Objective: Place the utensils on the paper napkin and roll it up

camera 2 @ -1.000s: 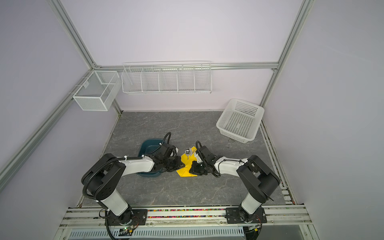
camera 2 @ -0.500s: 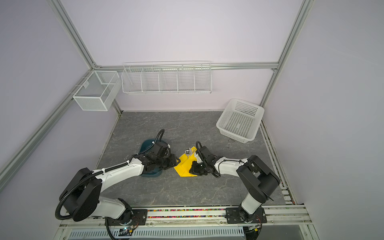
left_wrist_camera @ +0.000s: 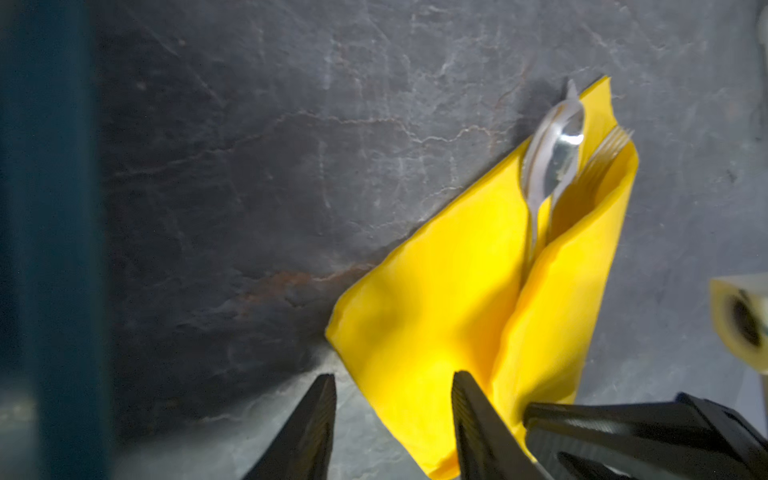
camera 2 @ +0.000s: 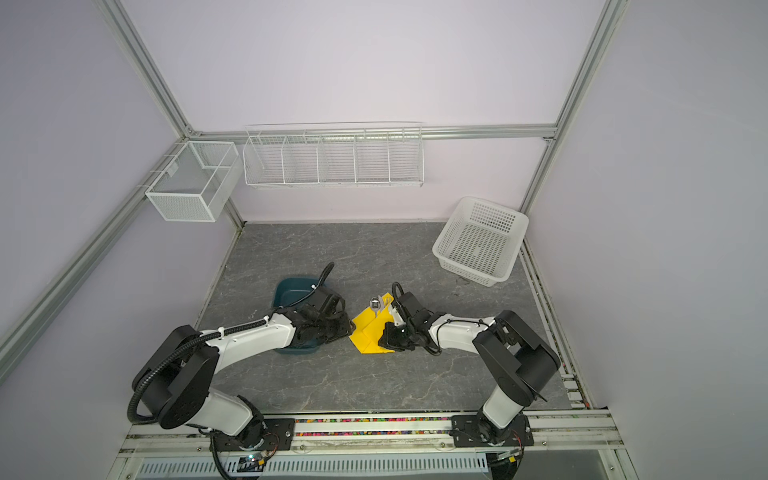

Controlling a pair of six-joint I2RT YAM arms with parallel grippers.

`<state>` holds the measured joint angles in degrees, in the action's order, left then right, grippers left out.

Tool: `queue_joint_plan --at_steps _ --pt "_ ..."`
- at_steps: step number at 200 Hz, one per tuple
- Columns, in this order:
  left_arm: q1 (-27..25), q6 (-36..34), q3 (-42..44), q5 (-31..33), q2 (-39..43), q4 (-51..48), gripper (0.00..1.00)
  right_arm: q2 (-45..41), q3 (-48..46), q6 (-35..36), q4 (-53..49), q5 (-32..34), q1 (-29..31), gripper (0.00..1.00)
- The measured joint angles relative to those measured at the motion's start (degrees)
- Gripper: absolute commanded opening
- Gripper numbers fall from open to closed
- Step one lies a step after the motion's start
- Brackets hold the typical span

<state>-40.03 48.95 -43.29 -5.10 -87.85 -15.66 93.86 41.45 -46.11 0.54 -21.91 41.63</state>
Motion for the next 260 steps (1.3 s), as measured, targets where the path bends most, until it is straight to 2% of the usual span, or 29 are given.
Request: queue_joint_plan --at_steps 79,224,260 --pt "0.0 0.1 -0.3 5.2 0.9 -6.0 0.48 0.0 0.0 0.0 0.0 0.0 0.0 0.16" --pt "-0.7 3.2 -0.9 -1.5 -2.9 2.6 0.37 0.0 0.0 0.0 0.0 0.0 0.0 0.16" --pt "-0.7 4.7 -0.4 -1.8 -3.4 4.8 0.30 -0.1 -0.2 0.0 0.2 0.0 0.0 0.16"
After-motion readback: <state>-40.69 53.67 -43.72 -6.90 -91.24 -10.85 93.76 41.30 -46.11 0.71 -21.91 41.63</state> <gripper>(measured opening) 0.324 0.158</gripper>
